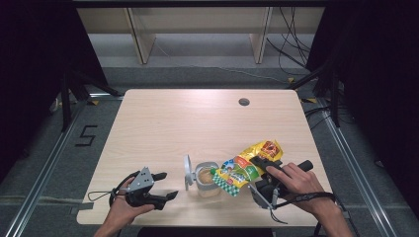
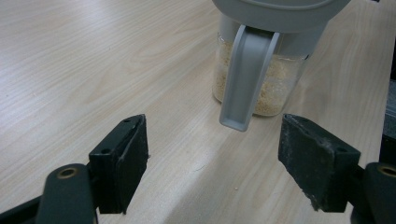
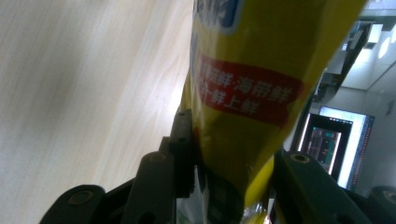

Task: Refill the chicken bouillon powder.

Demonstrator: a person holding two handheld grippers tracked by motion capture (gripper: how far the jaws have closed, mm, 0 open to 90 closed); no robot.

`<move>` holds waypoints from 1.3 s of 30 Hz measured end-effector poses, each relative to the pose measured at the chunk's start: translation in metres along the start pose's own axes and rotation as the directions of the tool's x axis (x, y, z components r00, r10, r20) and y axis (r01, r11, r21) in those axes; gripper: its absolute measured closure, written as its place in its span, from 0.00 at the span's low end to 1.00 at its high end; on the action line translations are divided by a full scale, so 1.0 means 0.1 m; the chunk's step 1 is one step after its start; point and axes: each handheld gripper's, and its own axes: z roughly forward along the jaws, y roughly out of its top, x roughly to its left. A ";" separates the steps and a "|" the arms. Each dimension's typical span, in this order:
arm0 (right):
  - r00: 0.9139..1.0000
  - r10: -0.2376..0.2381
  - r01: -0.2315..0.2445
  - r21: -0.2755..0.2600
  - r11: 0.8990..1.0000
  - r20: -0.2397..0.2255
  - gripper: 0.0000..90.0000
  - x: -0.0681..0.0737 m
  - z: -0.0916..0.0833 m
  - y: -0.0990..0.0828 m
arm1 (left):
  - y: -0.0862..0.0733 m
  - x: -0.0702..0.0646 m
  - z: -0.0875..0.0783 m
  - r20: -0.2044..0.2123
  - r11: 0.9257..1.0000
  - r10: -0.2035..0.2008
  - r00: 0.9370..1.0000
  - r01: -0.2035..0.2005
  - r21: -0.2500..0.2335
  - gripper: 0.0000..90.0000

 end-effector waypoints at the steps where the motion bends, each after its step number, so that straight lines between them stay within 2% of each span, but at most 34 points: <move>1: 1.000 -0.013 0.013 -0.001 1.000 0.007 0.76 0.00 0.00 -0.01 | 0.00 0.00 0.00 0.001 1.000 0.002 1.000 -0.002 0.000 0.27; 3: 1.000 0.018 -0.018 -0.013 1.000 -0.007 0.76 0.03 0.01 -0.02 | 0.00 0.00 0.00 0.000 1.000 0.000 1.000 0.000 0.000 0.27; 4: 1.000 0.013 -0.013 -0.021 1.000 -0.012 0.76 0.03 0.02 -0.04 | 0.00 0.00 0.00 0.000 1.000 -0.002 1.000 0.002 -0.001 0.27; 5: 0.998 0.067 -0.067 -0.003 0.998 -0.021 0.76 0.06 0.00 -0.04 | 0.00 0.00 0.00 -0.005 1.000 0.002 1.000 -0.002 0.004 0.27; 6: 1.000 0.018 -0.018 -0.036 0.999 -0.001 0.76 0.03 0.01 -0.05 | 0.00 0.00 -0.01 -0.007 1.000 0.001 1.000 -0.001 0.005 0.27; 7: 1.000 0.005 -0.005 -0.055 0.998 0.003 0.76 0.01 0.01 -0.07 | 0.00 -0.01 -0.01 -0.008 1.000 -0.010 1.000 0.010 0.004 0.27; 8: 0.998 0.059 -0.060 -0.047 0.997 -0.014 0.76 0.04 0.00 -0.08 | 0.00 -0.01 0.00 -0.006 1.000 -0.016 1.000 0.016 0.004 0.27; 9: 0.998 0.059 -0.060 -0.054 0.997 -0.010 0.76 0.04 0.00 -0.08 | 0.00 -0.01 -0.01 -0.006 1.000 -0.016 1.000 0.016 0.004 0.27; 10: 0.994 0.106 -0.106 -0.040 0.994 -0.010 0.76 0.07 -0.01 -0.08 | 0.00 -0.01 -0.01 -0.006 1.000 -0.015 1.000 0.015 0.005 0.27; 11: 0.996 0.088 -0.089 -0.063 0.994 -0.013 0.76 0.05 0.00 -0.10 | 0.00 -0.01 -0.01 -0.006 1.000 -0.015 1.000 0.015 0.005 0.27; 13: 0.986 0.166 -0.168 -0.058 0.984 -0.028 0.76 0.09 0.00 -0.13 | 0.00 -0.01 -0.01 -0.005 1.000 -0.014 1.000 0.014 0.005 0.27; 14: 0.989 0.145 -0.147 -0.080 0.986 -0.032 0.76 0.08 0.02 -0.15 | 0.00 -0.01 -0.01 -0.006 1.000 -0.014 1.000 0.014 0.005 0.27; 16: 0.982 0.186 -0.189 -0.075 0.979 -0.039 0.76 0.11 0.03 -0.18 | 0.00 -0.01 -0.01 -0.005 1.000 -0.012 1.000 0.012 0.004 0.27; 17: 0.987 0.156 -0.158 -0.094 0.983 -0.036 0.76 0.09 0.05 -0.19 | 0.00 0.00 -0.01 -0.007 1.000 0.005 1.000 -0.005 0.005 0.27; 18: 0.971 0.235 -0.239 -0.084 0.967 -0.048 0.77 0.15 0.04 -0.20 | 0.00 0.00 -0.01 -0.005 1.000 0.003 1.000 -0.003 0.003 0.27; 20: 0.979 0.198 -0.203 -0.123 0.971 -0.051 0.77 0.11 0.06 -0.23 | 0.00 0.00 -0.01 -0.004 1.000 0.002 1.000 -0.002 0.003 0.27; 21: 0.963 0.263 -0.269 -0.107 0.957 -0.064 0.77 0.15 0.05 -0.23 | 0.00 0.00 -0.01 -0.004 1.000 0.006 1.000 -0.006 0.005 0.27; 22: 0.976 0.206 -0.213 -0.147 0.966 -0.064 0.77 0.11 0.08 -0.25 | 0.01 0.01 -0.01 -0.006 1.000 0.015 1.000 -0.015 0.004 0.27; 24: 0.958 0.279 -0.286 -0.124 0.950 -0.073 0.77 0.17 0.08 -0.26 | 0.01 0.00 -0.01 -0.004 1.000 0.009 1.000 -0.009 0.005 0.27; 25: 0.970 0.233 -0.240 -0.136 0.961 -0.066 0.77 0.13 0.09 -0.27 | 0.01 0.00 -0.01 -0.006 1.000 0.005 1.000 -0.005 0.003 0.27; 26: 0.956 0.282 -0.290 -0.128 0.948 -0.077 0.77 0.17 0.09 -0.27 | 0.01 0.00 -0.01 -0.007 1.000 0.006 1.000 -0.006 0.001 0.27; 27: 0.951 0.297 -0.306 -0.118 0.945 -0.087 0.77 0.19 0.09 -0.27 | 0.01 0.00 -0.01 -0.004 1.000 0.008 1.000 -0.008 0.003 0.27; 28: 0.960 0.269 -0.279 -0.140 0.950 -0.082 0.77 0.17 0.10 -0.28 | 0.01 0.01 -0.01 -0.002 1.000 0.013 1.000 -0.013 0.003 0.27; 29: 0.947 0.307 -0.318 -0.142 0.938 -0.094 0.77 0.20 0.11 -0.28 | 0.01 0.01 -0.01 -0.003 1.000 0.012 1.000 -0.012 0.002 0.27; 30: 0.944 0.316 -0.328 -0.147 0.933 -0.098 0.77 0.21 0.11 -0.29 | 0.01 0.01 -0.01 -0.003 1.000 0.012 1.000 -0.012 0.001 0.27; 31: 0.957 0.277 -0.288 -0.170 0.942 -0.085 0.77 0.18 0.12 -0.29 | 0.01 0.01 -0.01 -0.002 1.000 0.012 1.000 -0.012 -0.001 0.27; 32: 0.958 0.274 -0.285 -0.169 0.943 -0.087 0.77 0.18 0.13 -0.30 | 0.00 0.00 -0.01 -0.001 1.000 -0.001 1.000 0.001 -0.003 0.27; 33: 0.933 0.344 -0.357 -0.155 0.921 -0.106 0.77 0.23 0.12 -0.31 | 0.00 0.00 -0.01 -0.002 1.000 -0.015 1.000 0.015 -0.004 0.27; 34: 0.955 0.284 -0.295 -0.178 0.939 -0.085 0.77 0.18 0.13 -0.32 | 0.00 0.00 -0.01 -0.002 1.000 -0.008 1.000 0.008 -0.004 0.27; 35: 0.956 0.281 -0.292 -0.185 0.938 -0.084 0.77 0.18 0.14 -0.34 | 0.00 0.00 -0.01 -0.003 1.000 -0.014 1.000 0.014 -0.005 0.27; 36: 0.942 0.320 -0.333 -0.181 0.925 -0.097 0.77 0.21 0.13 -0.35 | 0.00 0.00 -0.01 -0.003 1.000 -0.015 1.000 0.015 -0.005 0.27; 37: 0.921 0.373 -0.388 -0.175 0.905 -0.112 0.77 0.25 0.13 -0.35 | 0.00 0.00 -0.01 -0.004 1.000 -0.021 1.000 0.021 -0.006 0.27; 38: 0.920 0.375 -0.390 -0.184 0.902 -0.111 0.77 0.25 0.12 -0.37 | 0.00 0.01 -0.02 -0.002 1.000 -0.013 1.000 0.013 -0.002 0.27; 39: 0.931 0.350 -0.365 -0.210 0.907 -0.108 0.77 0.23 0.13 -0.38 | 0.00 0.01 -0.02 -0.006 1.000 -0.011 1.000 0.011 -0.003 0.27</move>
